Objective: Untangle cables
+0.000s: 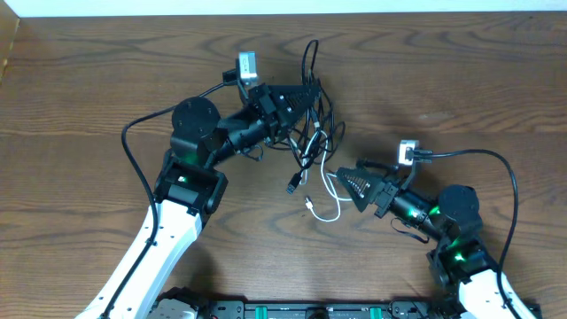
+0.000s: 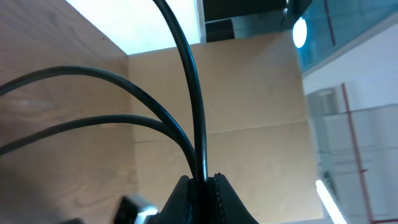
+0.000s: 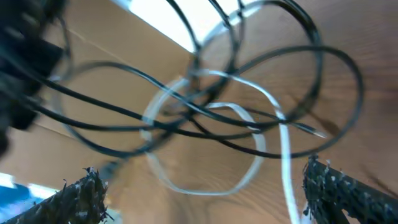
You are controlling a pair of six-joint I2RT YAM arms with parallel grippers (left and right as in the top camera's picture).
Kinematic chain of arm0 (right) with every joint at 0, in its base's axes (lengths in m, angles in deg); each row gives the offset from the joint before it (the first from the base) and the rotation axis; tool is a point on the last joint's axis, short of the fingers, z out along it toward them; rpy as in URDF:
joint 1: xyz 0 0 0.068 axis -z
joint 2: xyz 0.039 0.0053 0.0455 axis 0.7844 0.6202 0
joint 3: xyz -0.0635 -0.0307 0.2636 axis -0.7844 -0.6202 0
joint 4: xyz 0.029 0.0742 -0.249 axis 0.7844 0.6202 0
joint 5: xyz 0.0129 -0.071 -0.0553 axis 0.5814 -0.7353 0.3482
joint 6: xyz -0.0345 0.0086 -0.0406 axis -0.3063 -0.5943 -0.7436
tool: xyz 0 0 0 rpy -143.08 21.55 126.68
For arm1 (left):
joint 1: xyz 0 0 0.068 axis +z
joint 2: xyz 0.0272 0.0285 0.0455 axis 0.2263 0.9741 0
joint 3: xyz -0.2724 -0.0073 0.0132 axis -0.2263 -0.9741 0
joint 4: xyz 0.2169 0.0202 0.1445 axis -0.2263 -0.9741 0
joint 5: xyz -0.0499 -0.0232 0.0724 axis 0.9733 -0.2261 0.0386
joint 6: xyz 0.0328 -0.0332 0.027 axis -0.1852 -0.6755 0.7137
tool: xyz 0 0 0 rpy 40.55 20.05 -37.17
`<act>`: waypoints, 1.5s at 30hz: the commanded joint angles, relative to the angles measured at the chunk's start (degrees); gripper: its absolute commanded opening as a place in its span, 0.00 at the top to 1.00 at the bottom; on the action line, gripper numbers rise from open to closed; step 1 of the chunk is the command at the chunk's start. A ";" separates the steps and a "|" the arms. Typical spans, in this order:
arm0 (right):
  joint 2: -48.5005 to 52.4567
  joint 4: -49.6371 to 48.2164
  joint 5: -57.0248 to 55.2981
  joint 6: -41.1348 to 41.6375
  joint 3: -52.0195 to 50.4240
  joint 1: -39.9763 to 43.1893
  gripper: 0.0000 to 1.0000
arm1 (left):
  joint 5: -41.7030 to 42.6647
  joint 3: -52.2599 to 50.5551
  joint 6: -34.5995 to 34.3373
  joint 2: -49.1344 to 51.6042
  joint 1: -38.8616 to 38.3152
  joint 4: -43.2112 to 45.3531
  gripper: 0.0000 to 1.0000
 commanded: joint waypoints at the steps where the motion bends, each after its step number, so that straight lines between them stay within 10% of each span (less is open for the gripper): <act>1: 1.42 2.89 -0.50 -7.26 0.09 0.31 0.02 | -0.55 1.25 -9.73 -0.52 0.20 1.33 0.92; 14: 11.93 2.45 -1.31 -6.58 0.09 -1.77 0.40 | -0.31 1.25 -18.80 -0.52 -0.02 1.90 0.92; 26: 14.53 0.59 -5.92 -3.56 0.09 -8.41 0.53 | -0.09 1.25 -19.04 -0.52 -0.35 4.98 0.92; 34: 17.79 -2.54 -11.50 -4.26 0.09 -9.49 0.98 | 1.73 1.25 -20.28 -0.52 -0.98 6.73 0.92; 45: 13.79 17.31 -22.53 -6.23 0.09 8.35 0.99 | 6.67 1.25 -19.82 -0.57 4.42 12.55 0.92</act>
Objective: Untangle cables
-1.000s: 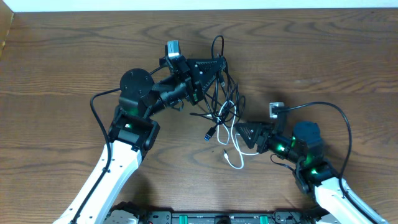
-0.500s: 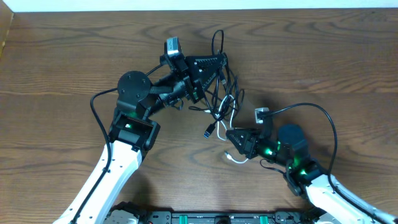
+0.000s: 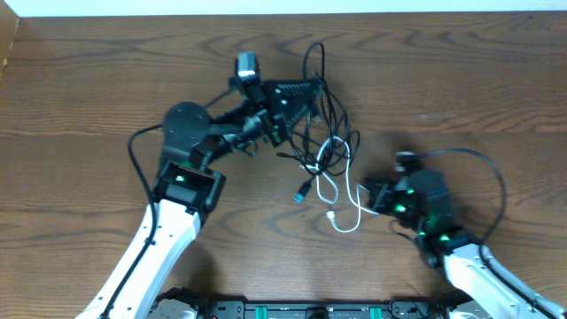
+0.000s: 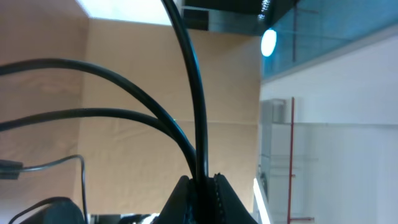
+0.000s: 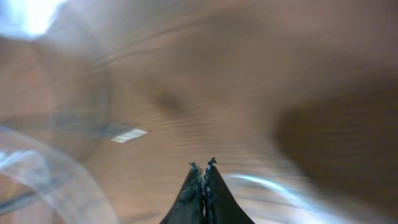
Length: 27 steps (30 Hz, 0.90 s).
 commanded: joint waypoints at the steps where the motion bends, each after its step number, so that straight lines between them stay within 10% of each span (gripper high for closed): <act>1: -3.43 6.16 -3.82 -1.68 0.07 8.98 0.99 | 3.67 1.25 -0.02 -0.59 4.46 5.95 0.92; 11: -16.28 15.10 11.74 -7.67 0.07 29.40 0.99 | 5.64 1.25 -0.04 -0.55 10.93 12.04 0.92; 20: -17.49 4.61 41.00 -5.88 0.07 27.36 0.68 | 3.93 1.25 -3.50 -0.55 8.33 11.82 0.92; 27: -17.49 -2.34 41.18 -5.90 0.07 18.03 0.52 | -0.20 1.25 -4.90 -0.55 4.33 11.58 0.92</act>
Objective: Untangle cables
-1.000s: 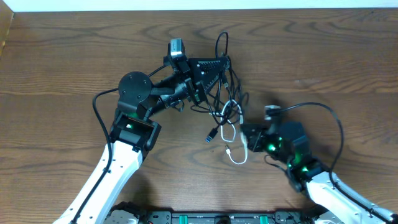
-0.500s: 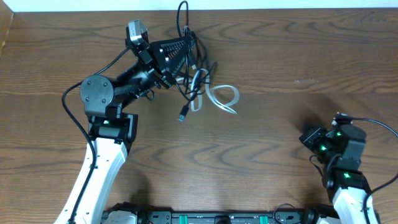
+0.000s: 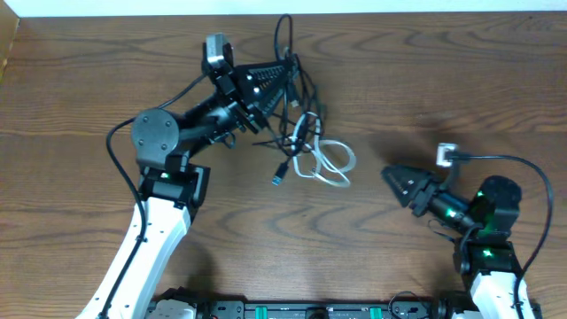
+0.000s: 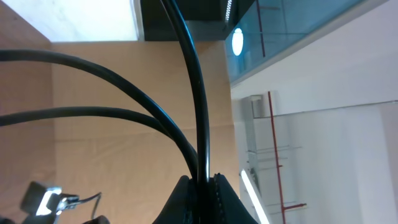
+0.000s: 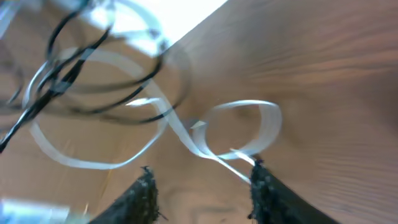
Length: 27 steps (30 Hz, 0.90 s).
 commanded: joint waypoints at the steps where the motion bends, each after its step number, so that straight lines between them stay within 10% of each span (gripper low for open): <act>1: -0.24 -1.11 0.46 -0.17 0.17 -5.42 0.52 | -2.69 1.25 -1.97 -0.55 -1.66 0.70 0.92; 27: 14.43 -21.86 -21.03 13.81 0.17 -26.56 0.62 | -4.85 1.25 -4.90 -0.55 -11.56 0.70 0.92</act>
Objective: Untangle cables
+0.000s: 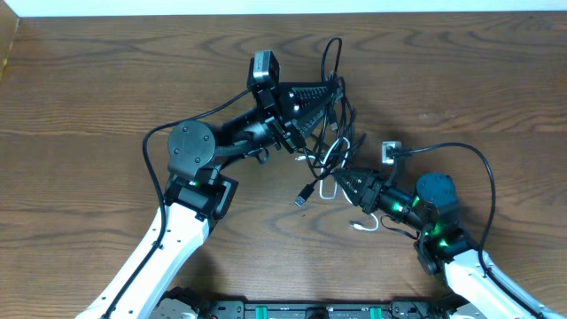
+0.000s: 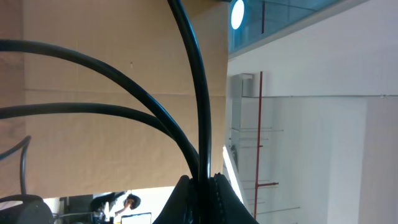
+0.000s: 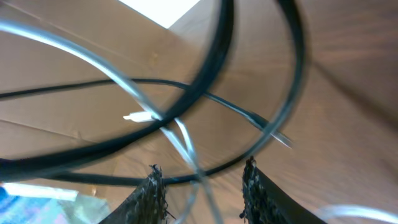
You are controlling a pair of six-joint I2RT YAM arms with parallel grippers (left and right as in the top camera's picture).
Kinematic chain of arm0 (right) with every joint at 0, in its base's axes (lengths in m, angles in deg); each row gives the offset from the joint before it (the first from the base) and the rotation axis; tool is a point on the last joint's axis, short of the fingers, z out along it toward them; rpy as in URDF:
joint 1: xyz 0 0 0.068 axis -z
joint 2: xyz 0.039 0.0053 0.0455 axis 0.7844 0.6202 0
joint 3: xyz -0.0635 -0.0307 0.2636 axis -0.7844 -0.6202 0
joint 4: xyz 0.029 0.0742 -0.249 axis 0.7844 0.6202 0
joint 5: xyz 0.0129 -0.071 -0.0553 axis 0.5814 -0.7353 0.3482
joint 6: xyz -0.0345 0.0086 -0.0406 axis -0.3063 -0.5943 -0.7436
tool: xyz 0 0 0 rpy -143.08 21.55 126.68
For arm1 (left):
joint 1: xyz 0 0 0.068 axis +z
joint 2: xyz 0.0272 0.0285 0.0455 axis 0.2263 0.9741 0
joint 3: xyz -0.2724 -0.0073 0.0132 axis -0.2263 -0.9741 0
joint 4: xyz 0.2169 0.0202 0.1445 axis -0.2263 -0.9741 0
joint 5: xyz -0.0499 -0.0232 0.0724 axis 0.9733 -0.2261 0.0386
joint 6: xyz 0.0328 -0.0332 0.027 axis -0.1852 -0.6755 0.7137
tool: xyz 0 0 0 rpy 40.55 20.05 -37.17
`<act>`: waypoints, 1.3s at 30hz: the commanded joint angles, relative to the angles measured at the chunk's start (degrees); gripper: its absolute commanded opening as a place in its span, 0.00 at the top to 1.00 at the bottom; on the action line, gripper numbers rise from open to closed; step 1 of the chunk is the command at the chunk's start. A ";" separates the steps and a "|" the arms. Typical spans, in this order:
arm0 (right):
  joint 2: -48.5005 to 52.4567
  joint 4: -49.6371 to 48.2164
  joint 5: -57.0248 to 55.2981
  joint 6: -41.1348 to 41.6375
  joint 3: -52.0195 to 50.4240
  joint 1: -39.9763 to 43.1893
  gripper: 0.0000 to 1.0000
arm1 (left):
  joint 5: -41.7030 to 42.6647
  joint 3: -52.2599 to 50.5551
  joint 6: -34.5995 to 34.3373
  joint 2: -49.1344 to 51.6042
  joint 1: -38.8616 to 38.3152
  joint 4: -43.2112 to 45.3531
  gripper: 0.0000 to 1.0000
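Note:
A tangle of black cables (image 1: 324, 133) hangs from my left gripper (image 1: 331, 91), which is shut on a black cable (image 2: 200, 124) above the table's middle. A white cable (image 1: 331, 156) loops through the tangle, and its plug end (image 1: 361, 225) lies on the wood. My right gripper (image 1: 340, 183) is open at the tangle's lower right edge. In the right wrist view the white cable (image 3: 186, 146) runs between the open fingers (image 3: 252, 183), with black strands (image 3: 211, 81) just beyond.
A black cable's USB plug (image 1: 301, 198) dangles to the wood left of my right gripper. The brown wooden table (image 1: 80, 97) extends all around. Both arms' own black leads (image 1: 461, 151) arc beside them.
My left gripper has moved right with the black tangle. My right gripper, then open and apart at the right, is now at the tangle with the white cable between its open fingers.
My left gripper stayed shut on the black cable throughout. My right gripper was open at the white cable, then shut beside it with the white loop drawn its way. It was then open and away at the right while the tangle sat farther left. Now both meet again.

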 commanded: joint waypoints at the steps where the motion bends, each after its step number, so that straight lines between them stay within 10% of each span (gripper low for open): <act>1: 0.20 -4.02 -0.15 2.60 0.22 -0.59 0.63 | -0.52 1.25 -0.04 -0.55 -0.17 0.72 0.92; 32: 7.02 -13.29 -22.49 2.99 0.24 -10.58 0.55 | -0.24 1.25 -0.07 -0.55 -0.20 0.76 0.92; 39: 10.08 -14.78 -29.16 2.03 0.24 -12.87 0.97 | -0.09 1.25 -0.07 -0.55 -0.20 0.76 0.92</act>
